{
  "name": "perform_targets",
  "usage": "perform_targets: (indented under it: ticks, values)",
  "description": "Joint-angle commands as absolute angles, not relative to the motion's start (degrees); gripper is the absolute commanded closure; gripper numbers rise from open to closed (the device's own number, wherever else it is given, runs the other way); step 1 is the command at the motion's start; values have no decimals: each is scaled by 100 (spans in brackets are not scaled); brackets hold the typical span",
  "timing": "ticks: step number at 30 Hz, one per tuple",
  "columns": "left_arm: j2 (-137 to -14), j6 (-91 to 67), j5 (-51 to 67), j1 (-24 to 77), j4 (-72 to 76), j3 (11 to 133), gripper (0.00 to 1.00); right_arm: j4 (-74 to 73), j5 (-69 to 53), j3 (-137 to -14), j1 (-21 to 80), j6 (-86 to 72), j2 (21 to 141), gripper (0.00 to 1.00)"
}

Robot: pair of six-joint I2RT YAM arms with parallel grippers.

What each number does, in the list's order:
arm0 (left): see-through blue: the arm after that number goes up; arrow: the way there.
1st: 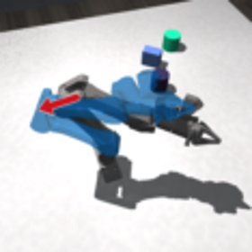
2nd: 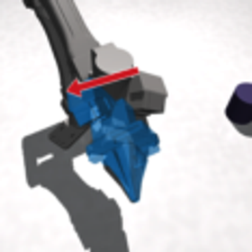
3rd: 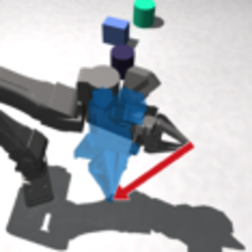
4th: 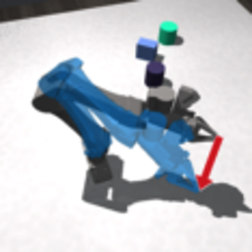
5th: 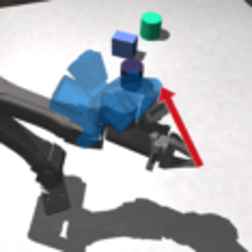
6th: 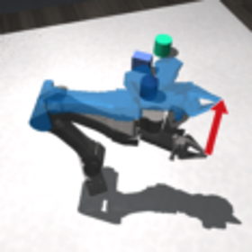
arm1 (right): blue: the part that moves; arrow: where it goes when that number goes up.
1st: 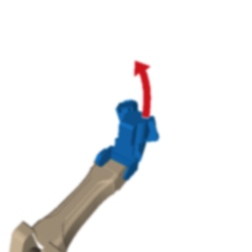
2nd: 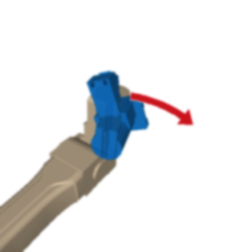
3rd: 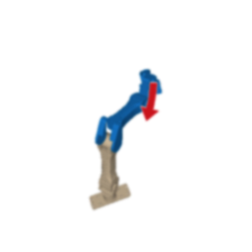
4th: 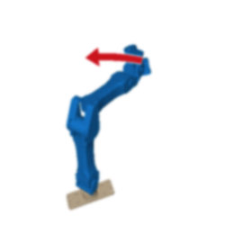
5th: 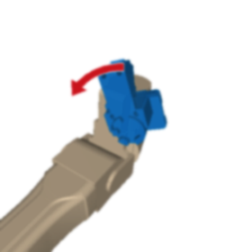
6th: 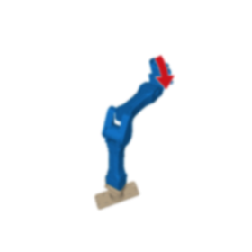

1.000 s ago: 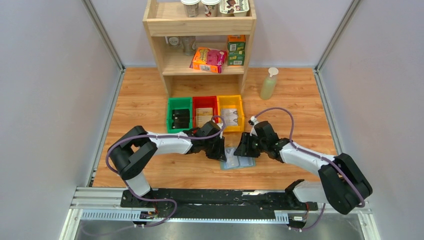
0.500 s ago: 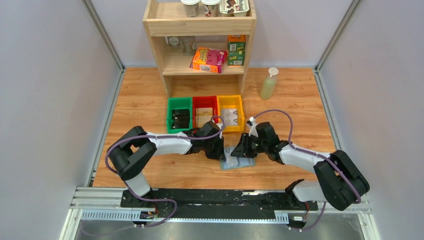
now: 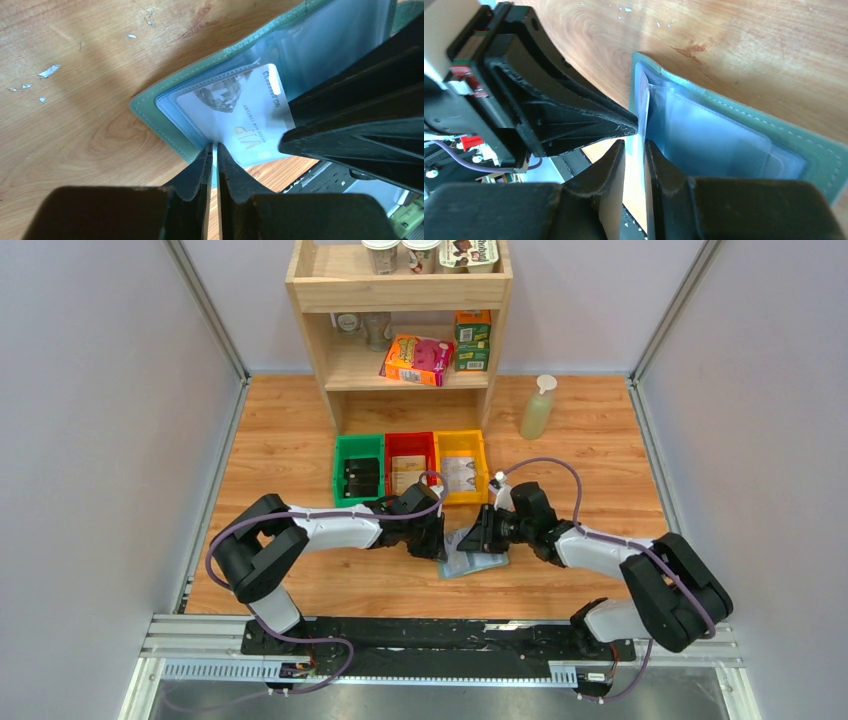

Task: Take the credit cards out of the card holder
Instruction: Remove the credit card from the card holder.

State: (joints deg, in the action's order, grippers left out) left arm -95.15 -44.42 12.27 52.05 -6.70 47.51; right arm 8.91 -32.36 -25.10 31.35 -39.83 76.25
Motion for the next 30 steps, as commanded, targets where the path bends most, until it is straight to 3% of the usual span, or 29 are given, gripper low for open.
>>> perform_targets:
  ticks: [1, 11, 13, 19, 20, 30]
  values:
    - [-9352, -4263, 1002, 5221, -826, 4702, 85, 1721, -3708, -2408, 3138, -4227, 8111, 78]
    - [-9466, -4245, 1037, 5212, -782, 4684, 85, 2548, -4034, -2426, 3138, -4535, 8885, 73]
    - [-9501, -4201, 993, 5212, -870, 4720, 85, 2645, -4095, -2426, 3138, -4579, 8956, 68]
    - [-9545, -3973, 686, 5221, -1344, 4887, 93, 3014, -4262, -2382, 3138, -4816, 9140, 61]
    - [-9545, -3912, 616, 5229, -1467, 4930, 97, 3110, -4315, -2382, 3138, -4869, 9149, 61]
    - [-9615, -3709, 202, 5229, -2030, 5062, 100, 3278, -4456, -2136, 2839, -5010, 8842, 68]
